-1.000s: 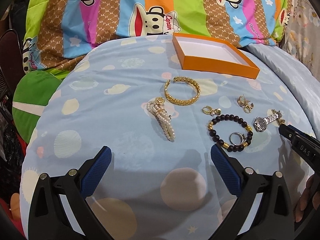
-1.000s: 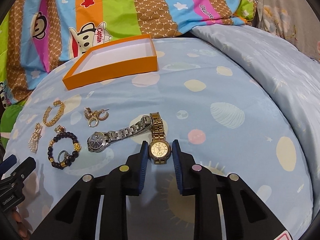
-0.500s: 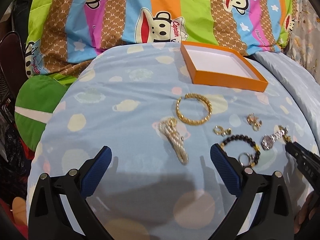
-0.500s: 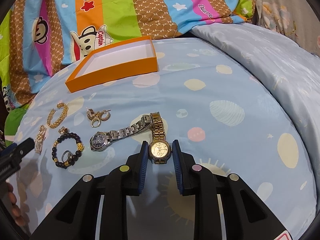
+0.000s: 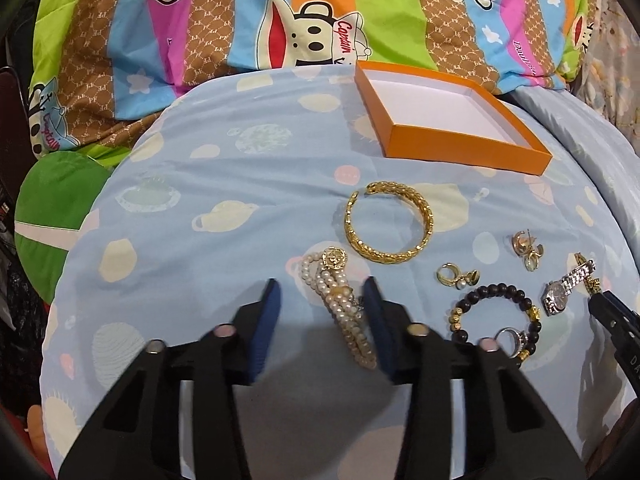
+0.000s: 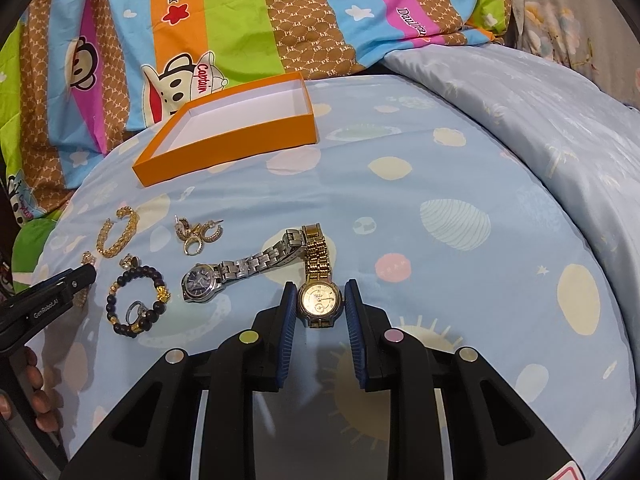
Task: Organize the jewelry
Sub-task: 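Grasp the pearl brooch with the left tool while the right tool lifts the gold watch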
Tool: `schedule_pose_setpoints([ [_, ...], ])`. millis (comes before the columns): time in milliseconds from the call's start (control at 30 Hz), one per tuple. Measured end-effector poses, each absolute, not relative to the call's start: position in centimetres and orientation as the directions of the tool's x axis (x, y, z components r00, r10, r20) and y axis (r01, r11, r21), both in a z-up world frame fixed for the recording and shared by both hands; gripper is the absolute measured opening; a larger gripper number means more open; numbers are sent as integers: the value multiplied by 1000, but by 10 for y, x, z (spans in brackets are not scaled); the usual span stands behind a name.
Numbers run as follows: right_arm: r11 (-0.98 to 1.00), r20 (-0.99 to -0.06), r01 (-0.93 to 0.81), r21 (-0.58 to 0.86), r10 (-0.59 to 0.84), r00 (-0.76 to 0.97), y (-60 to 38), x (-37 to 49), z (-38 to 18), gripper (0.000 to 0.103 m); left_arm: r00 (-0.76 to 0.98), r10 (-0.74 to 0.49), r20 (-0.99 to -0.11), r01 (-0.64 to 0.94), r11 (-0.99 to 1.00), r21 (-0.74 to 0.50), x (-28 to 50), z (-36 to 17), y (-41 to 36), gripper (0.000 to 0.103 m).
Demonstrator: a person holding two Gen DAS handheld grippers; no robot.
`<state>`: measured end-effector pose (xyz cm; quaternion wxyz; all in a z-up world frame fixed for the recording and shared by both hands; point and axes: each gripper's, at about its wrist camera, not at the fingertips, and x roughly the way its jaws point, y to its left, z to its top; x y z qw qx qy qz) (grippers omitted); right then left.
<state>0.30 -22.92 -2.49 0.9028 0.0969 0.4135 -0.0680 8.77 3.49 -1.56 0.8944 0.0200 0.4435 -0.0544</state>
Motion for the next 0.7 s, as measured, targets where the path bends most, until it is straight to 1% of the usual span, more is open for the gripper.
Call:
schedule_pose_setpoints([
  [67, 971, -755, 203, 128, -37, 654, -230, 1, -24, 23, 596, -98, -797, 125, 992, -29, 88, -14, 36, 24],
  [100, 969, -752, 204, 136, -33, 658, -231, -1, -22, 23, 592, -108, -799, 132, 991, -37, 87, -14, 37, 16],
  [133, 968, -749, 207, 146, -29, 662, -232, -3, -21, 23, 589, -119, -800, 139, 989, -45, 86, -13, 37, 14],
  [367, 963, -718, 214, 161, -34, 696, -237, -17, -3, 23, 598, -164, -784, 180, 981, -68, 72, 0, 36, 14],
  [567, 969, -680, 199, 145, -48, 732, -239, -20, 25, 23, 644, -203, -738, 209, 974, -86, 60, 32, 40, 14],
  [700, 974, -653, 179, 138, -46, 756, -242, -8, 47, 23, 673, -217, -707, 235, 969, -74, 65, 54, 37, 14],
])
